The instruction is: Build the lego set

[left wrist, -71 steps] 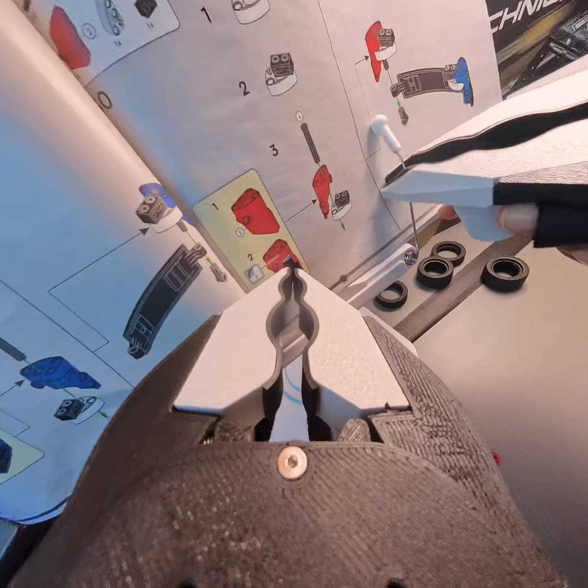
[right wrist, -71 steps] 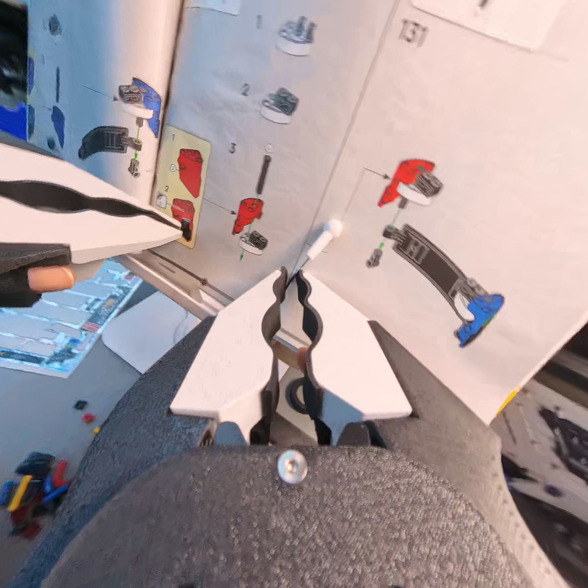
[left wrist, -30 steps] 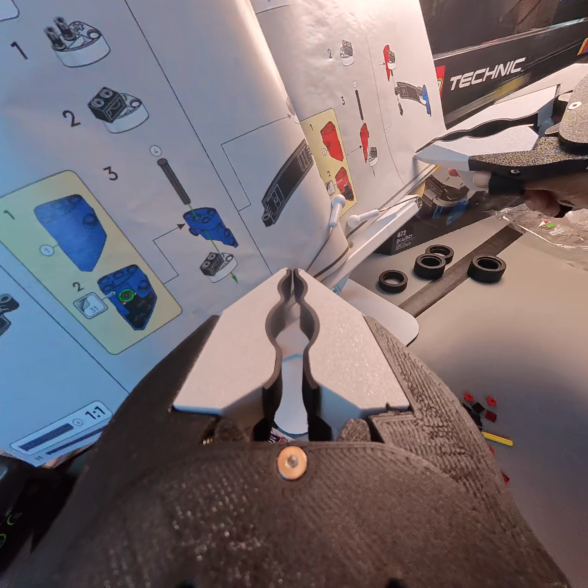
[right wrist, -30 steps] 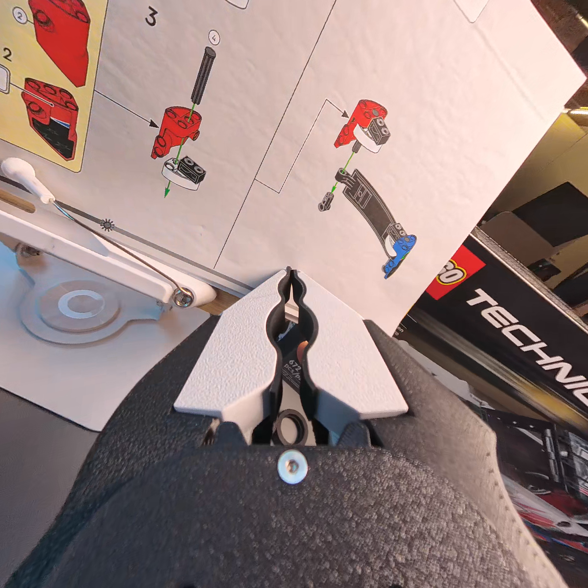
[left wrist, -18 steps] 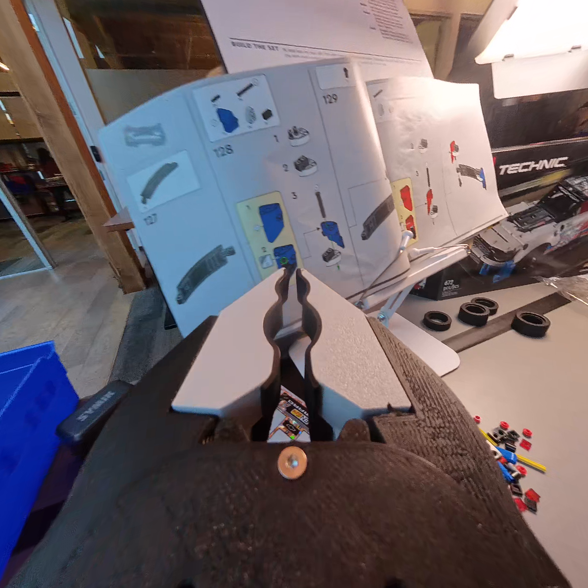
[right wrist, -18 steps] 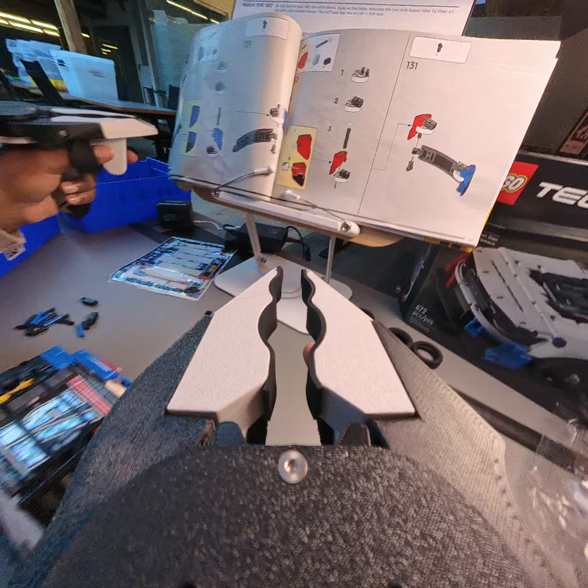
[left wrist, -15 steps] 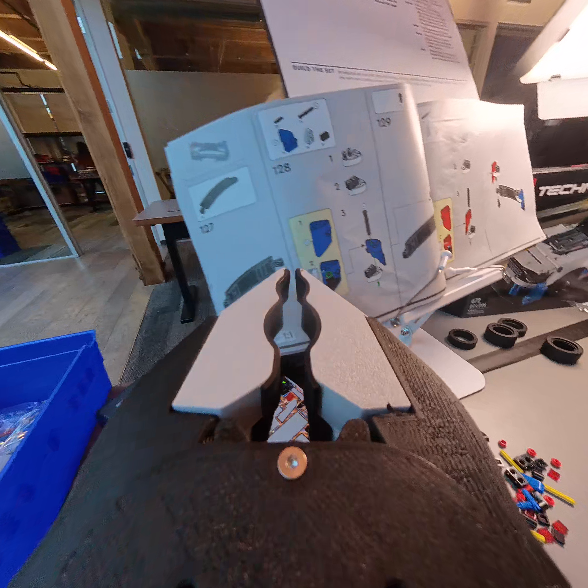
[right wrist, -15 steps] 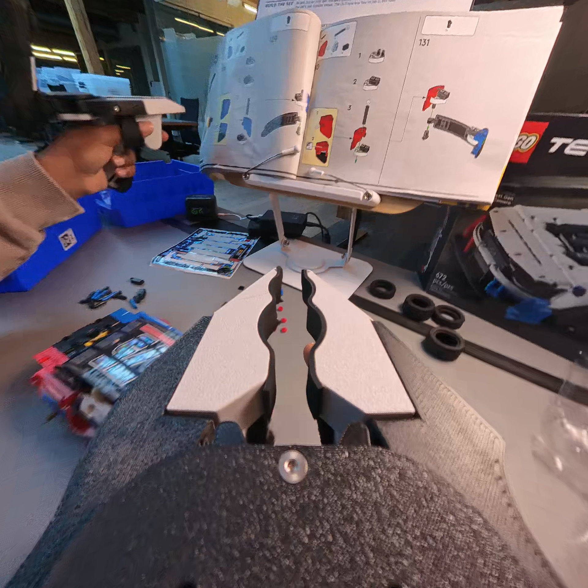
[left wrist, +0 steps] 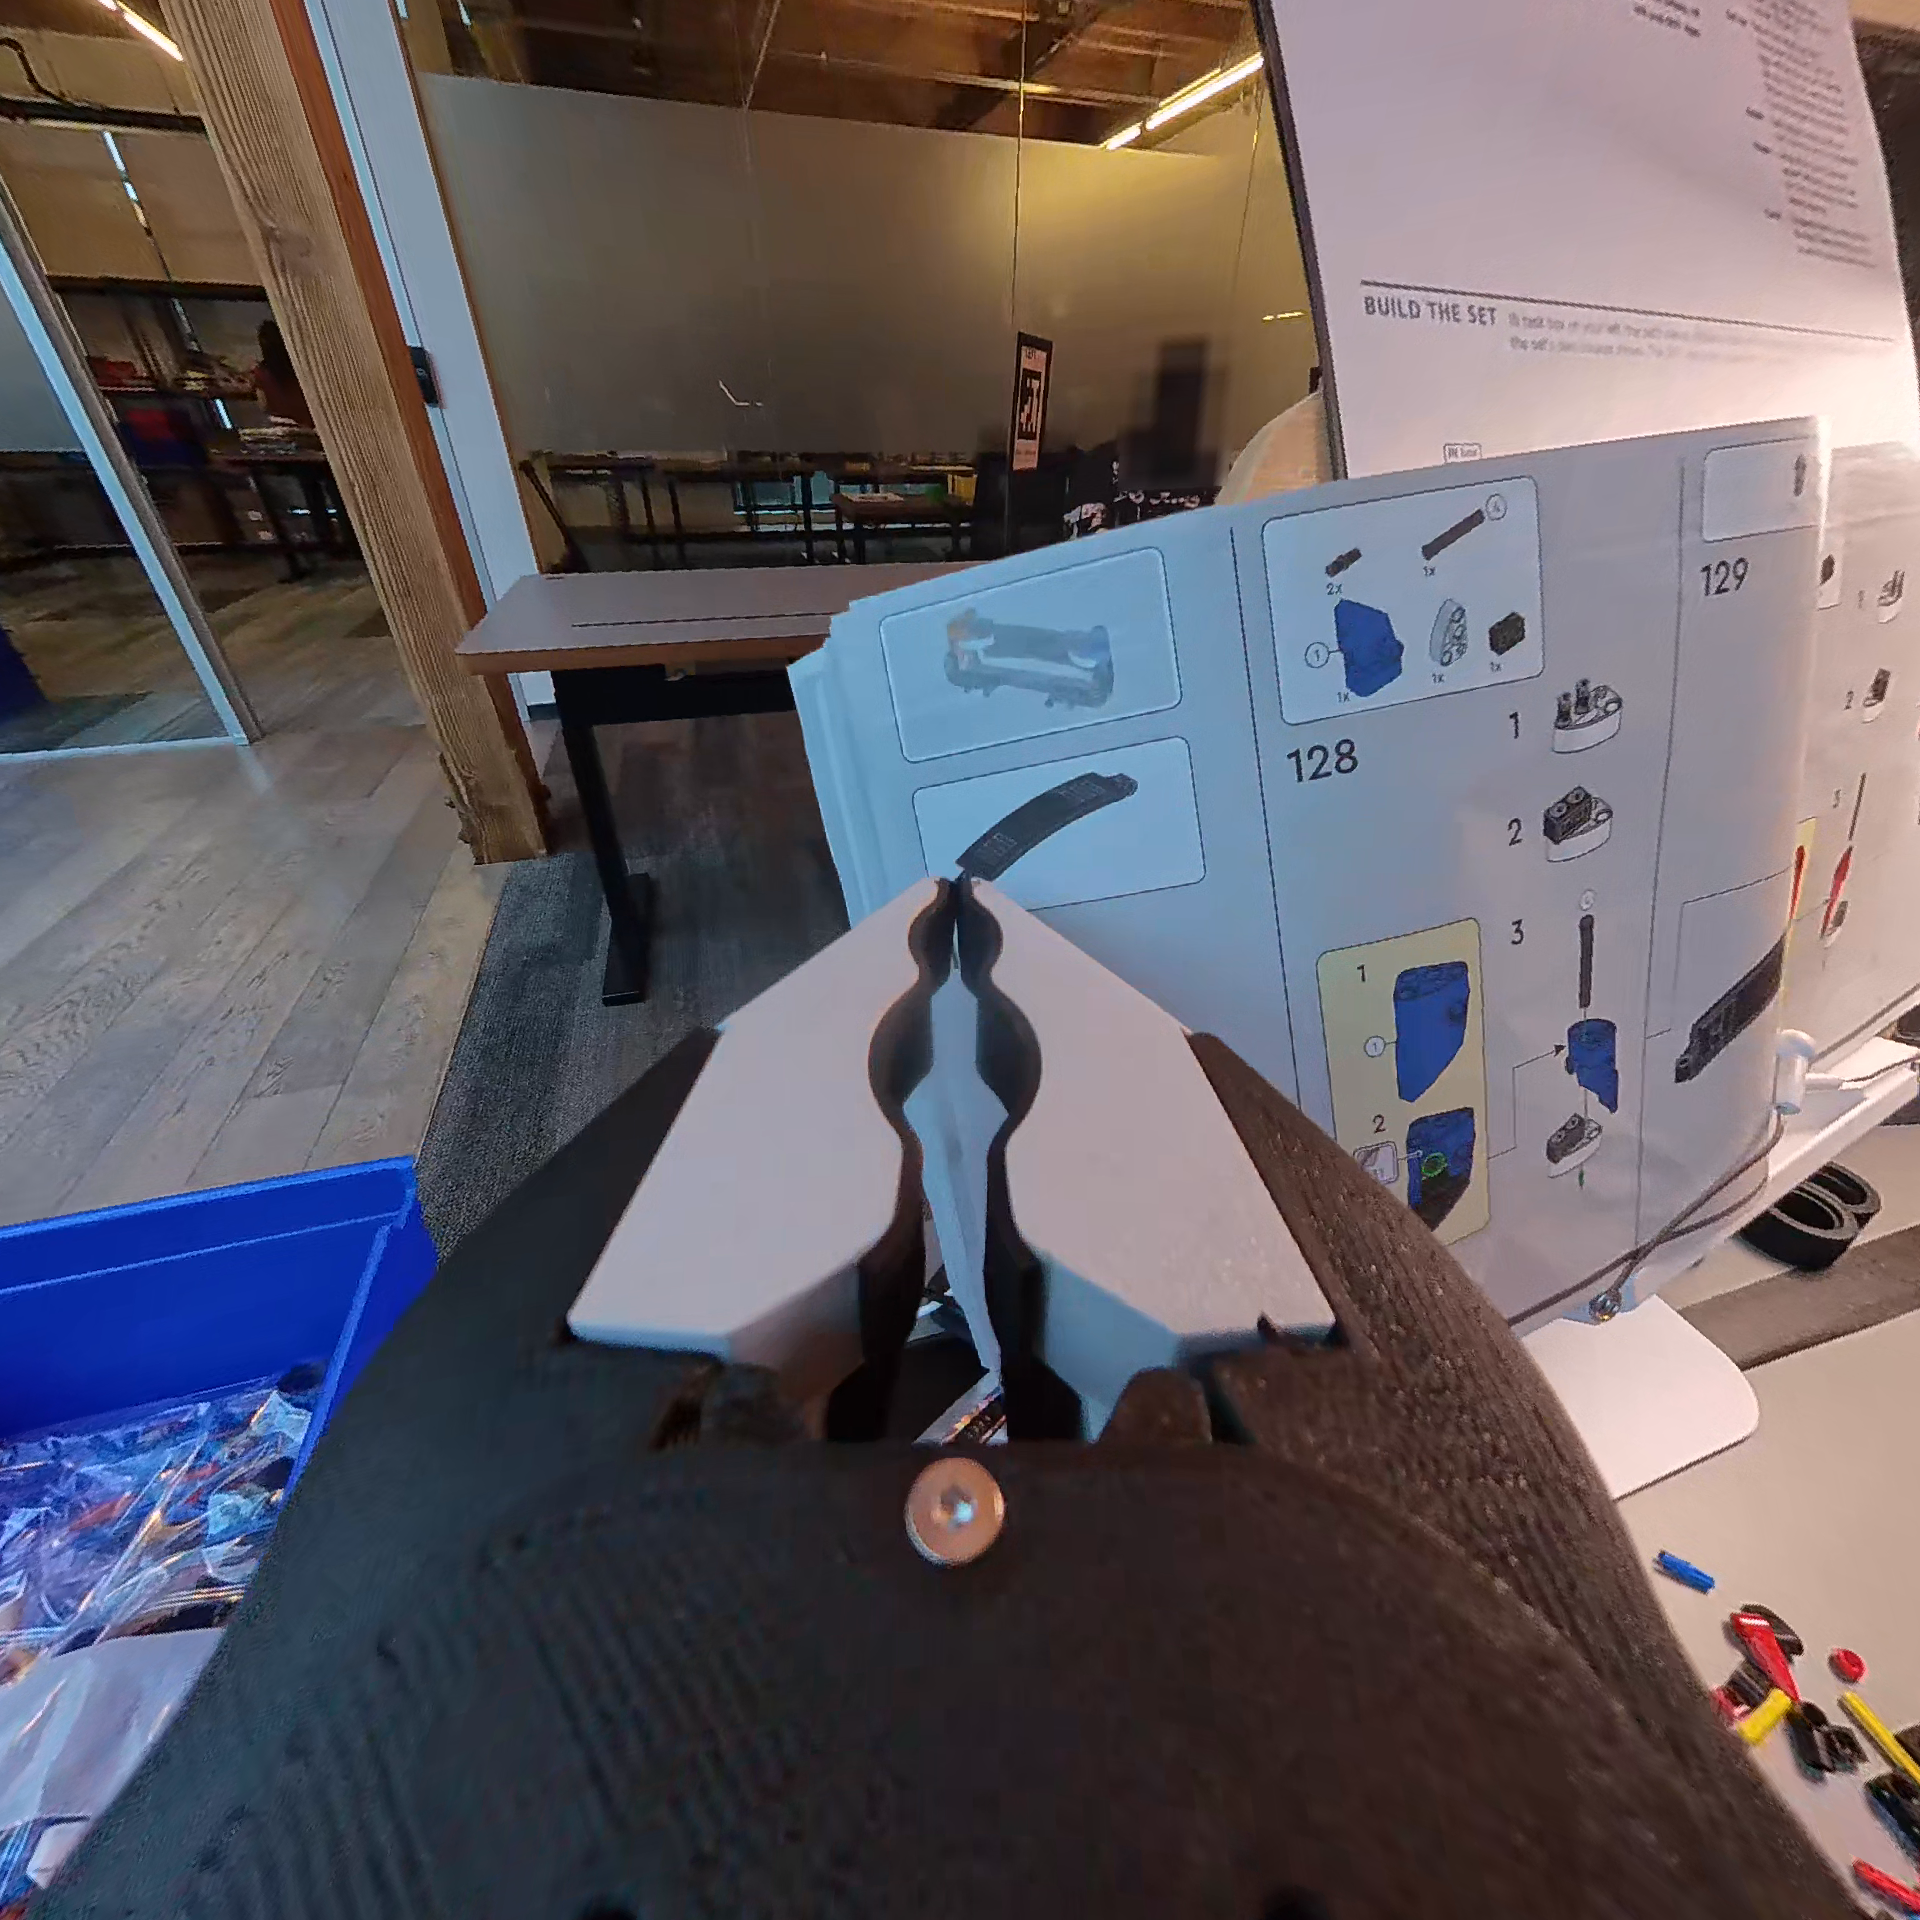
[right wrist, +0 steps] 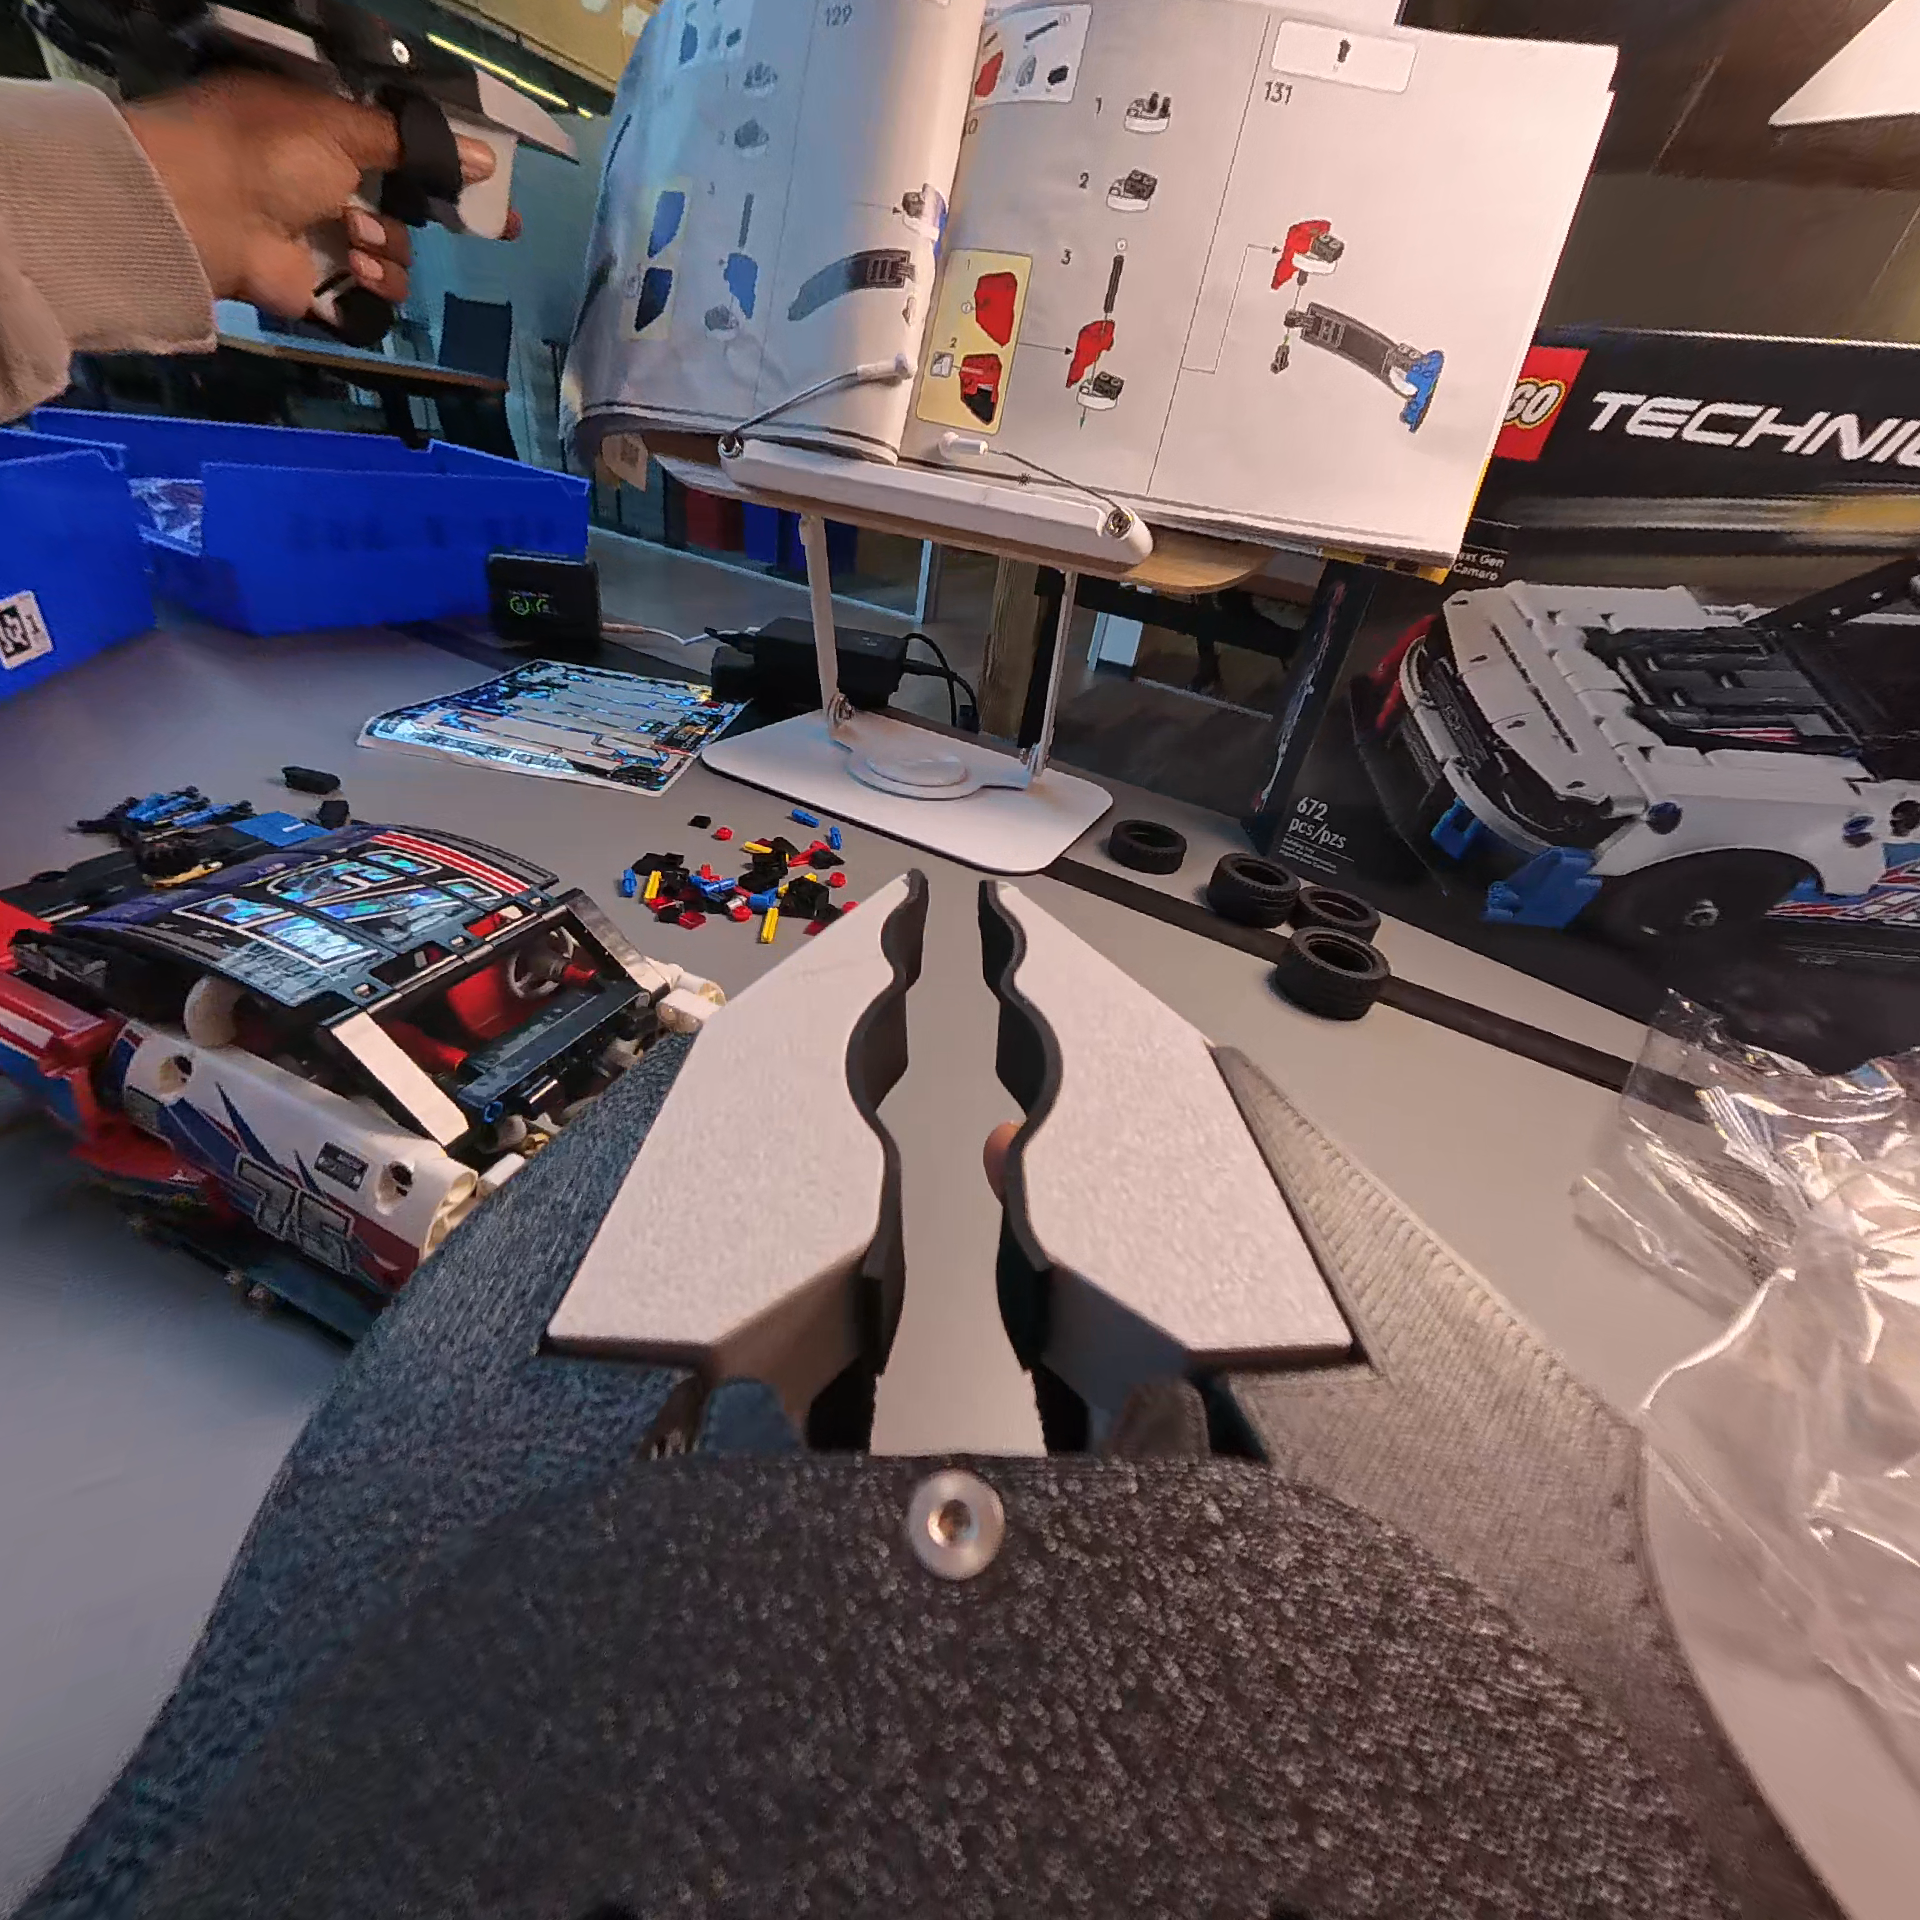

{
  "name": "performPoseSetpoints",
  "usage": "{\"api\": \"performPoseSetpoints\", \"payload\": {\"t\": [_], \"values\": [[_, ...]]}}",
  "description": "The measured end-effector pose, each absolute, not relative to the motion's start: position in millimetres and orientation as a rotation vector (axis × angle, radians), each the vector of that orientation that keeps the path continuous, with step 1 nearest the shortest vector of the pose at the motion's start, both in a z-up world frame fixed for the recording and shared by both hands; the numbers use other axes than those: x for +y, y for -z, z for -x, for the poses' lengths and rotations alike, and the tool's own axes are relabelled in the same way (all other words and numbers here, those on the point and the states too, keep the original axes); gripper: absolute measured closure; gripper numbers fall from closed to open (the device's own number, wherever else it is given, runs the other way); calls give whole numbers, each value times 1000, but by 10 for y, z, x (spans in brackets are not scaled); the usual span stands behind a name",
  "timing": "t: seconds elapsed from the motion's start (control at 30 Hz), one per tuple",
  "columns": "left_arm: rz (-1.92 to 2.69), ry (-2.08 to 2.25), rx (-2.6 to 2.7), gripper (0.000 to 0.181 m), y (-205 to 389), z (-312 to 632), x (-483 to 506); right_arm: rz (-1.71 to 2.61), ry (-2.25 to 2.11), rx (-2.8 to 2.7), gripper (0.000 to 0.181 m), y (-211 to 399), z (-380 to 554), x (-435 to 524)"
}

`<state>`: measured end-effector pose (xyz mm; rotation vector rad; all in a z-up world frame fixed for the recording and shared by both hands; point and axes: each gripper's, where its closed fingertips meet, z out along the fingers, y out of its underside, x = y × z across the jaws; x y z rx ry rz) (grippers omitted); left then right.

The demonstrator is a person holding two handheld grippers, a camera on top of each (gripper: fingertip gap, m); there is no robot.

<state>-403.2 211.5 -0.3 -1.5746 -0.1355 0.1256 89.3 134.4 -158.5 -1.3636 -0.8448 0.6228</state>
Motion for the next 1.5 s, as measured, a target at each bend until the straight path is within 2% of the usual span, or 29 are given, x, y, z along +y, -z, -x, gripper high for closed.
{"api": "performPoseSetpoints", "payload": {"t": [1.1, 1.3, 1.5], "values": [[1588, -50, -100, 181, -2, 3881, 2043, 1399, -643, -825, 180, 1675, -895, 1394], [1537, -36, 55, 180, -349, 3432, 1528, 1383, -647, -838, 180, 1650, -884, 1339], [1541, -93, 166, 163, -506, 3292, 567, 1330, -642, -873, 180, 1568, -872, 1234]]}}
